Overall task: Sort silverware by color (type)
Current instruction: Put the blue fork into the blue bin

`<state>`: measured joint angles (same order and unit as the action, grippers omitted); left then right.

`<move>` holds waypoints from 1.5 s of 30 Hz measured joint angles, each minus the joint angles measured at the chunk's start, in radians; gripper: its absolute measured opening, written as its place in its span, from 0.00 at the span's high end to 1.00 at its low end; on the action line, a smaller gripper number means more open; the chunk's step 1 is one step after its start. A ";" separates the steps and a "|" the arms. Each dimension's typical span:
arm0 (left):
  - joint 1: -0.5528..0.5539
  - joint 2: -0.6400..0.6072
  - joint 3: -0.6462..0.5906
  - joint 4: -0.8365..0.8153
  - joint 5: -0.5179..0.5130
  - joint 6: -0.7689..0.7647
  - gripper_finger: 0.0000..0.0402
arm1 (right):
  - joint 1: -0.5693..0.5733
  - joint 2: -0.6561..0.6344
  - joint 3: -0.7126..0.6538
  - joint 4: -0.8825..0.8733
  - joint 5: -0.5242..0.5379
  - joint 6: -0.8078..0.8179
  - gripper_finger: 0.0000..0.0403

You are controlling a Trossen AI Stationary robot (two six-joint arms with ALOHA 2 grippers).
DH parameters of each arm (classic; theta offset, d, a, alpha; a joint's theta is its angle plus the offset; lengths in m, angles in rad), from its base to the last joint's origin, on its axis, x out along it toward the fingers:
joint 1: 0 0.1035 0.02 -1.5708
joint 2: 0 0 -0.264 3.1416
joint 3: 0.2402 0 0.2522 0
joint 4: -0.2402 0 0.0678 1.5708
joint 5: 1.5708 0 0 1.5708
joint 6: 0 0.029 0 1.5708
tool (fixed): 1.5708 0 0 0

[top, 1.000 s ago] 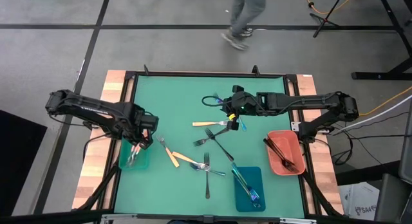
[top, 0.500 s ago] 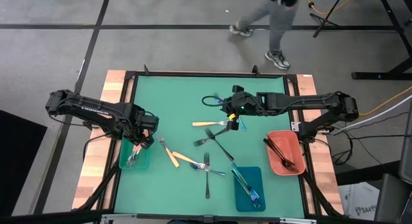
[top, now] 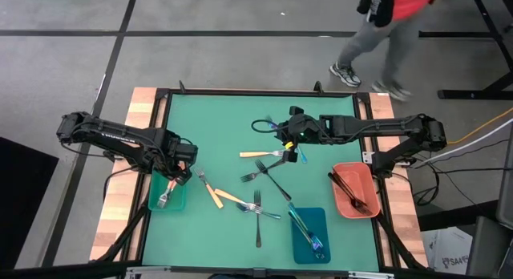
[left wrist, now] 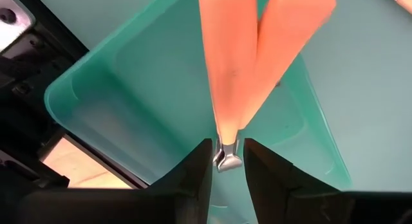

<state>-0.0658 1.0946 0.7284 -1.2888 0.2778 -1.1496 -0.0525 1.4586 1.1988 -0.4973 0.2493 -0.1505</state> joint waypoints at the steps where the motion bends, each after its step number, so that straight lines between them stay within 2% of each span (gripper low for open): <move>1: 0.000 0.000 0.000 0.000 -0.005 0.000 0.80 | 0.000 0.000 0.000 -0.003 0.000 0.000 0.82; 12: 0.000 0.000 0.000 0.000 -0.011 0.000 0.79 | 0.000 0.000 0.000 -0.005 0.000 0.000 0.82; 21: 0.000 -0.009 0.007 -0.003 0.194 -0.027 0.79 | 0.000 0.000 0.000 -0.010 0.000 0.000 0.82; 28: 0.000 -0.011 0.128 -0.001 0.199 -0.026 0.79 | 0.000 -0.002 0.000 -0.063 0.024 0.023 0.82; 32: 0.000 -0.011 0.228 0.032 0.083 0.013 0.79 | 0.000 -0.016 0.000 -0.113 0.046 0.050 0.82; 36: 0.000 -0.011 0.292 0.140 -0.123 0.109 0.79 | 0.000 -0.041 0.000 -0.169 0.097 0.073 0.82; 40: 0.000 -0.011 0.298 0.319 -0.313 0.225 0.79 | 0.000 -0.088 0.000 -0.226 0.115 0.074 0.82; 45: 0.000 0.012 0.298 0.510 -0.409 0.400 0.79 | 0.000 -0.165 0.000 -0.276 0.148 0.076 0.82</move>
<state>-0.0658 1.1062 1.0264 -0.7791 -0.1310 -0.7491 -0.0525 1.2938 1.1988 -0.7733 0.3975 -0.0750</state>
